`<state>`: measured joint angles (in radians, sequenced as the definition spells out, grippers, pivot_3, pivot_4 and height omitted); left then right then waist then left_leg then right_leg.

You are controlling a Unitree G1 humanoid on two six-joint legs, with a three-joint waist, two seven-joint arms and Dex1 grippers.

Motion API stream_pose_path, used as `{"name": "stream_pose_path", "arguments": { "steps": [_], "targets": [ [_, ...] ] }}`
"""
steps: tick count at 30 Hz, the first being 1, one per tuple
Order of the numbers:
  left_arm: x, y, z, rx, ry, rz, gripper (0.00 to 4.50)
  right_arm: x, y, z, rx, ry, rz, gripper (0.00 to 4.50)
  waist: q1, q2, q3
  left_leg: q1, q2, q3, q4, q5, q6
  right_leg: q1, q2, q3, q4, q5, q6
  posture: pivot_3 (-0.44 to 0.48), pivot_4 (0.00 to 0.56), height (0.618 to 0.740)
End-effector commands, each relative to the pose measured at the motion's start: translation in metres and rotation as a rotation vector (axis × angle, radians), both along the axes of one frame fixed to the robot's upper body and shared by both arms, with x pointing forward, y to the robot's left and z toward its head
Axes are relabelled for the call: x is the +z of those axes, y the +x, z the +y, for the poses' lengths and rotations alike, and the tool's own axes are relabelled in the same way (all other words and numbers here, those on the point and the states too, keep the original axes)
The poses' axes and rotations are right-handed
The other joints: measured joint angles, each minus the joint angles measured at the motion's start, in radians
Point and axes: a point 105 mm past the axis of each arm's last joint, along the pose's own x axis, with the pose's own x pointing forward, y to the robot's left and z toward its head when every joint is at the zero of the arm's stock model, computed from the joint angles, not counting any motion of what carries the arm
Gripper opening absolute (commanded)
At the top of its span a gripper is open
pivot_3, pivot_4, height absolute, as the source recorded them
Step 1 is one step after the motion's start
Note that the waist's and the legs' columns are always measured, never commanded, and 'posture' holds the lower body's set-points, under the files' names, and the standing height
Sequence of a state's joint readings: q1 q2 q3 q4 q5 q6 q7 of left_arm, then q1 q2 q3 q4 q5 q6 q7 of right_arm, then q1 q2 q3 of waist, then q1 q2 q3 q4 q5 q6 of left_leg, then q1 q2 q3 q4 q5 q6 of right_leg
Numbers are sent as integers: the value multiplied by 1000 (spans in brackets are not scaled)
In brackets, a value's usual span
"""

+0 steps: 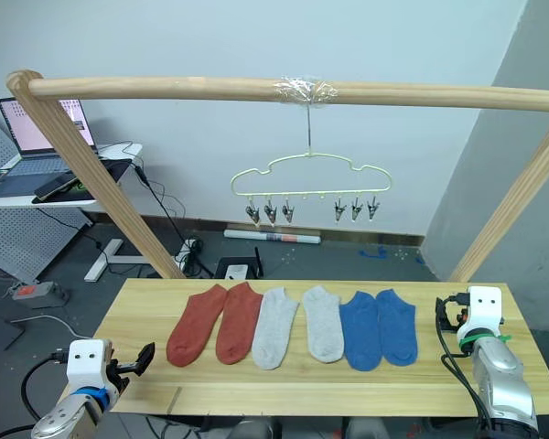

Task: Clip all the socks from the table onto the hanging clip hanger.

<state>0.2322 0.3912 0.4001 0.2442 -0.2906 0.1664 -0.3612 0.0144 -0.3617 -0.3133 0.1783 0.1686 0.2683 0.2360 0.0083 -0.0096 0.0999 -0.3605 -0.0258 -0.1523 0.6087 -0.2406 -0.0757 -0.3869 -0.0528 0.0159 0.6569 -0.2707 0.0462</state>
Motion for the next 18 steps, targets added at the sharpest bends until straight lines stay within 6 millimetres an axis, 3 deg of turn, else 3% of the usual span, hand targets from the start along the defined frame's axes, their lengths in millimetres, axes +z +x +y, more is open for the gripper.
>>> {"name": "stream_pose_path", "arguments": {
  "steps": [1, 18],
  "targets": [
    [14, 3, 13, 23, 35, -40, 4453, 15, 0, -6, -17, -32, -54, 4500, -1, 0, 0, 0, 0, 0, 0, 0, 0, 0, 0, 0, 0, 0, 0, 55, 77, 740],
    [23, 5, 19, 53, 45, -63, 4453, 13, -10, -19, -80, -51, -59, 4500, -9, 0, 1, 0, 0, 0, 0, 0, 0, 0, 0, 0, 0, 0, 0, 50, 78, 740]
  ]
}}
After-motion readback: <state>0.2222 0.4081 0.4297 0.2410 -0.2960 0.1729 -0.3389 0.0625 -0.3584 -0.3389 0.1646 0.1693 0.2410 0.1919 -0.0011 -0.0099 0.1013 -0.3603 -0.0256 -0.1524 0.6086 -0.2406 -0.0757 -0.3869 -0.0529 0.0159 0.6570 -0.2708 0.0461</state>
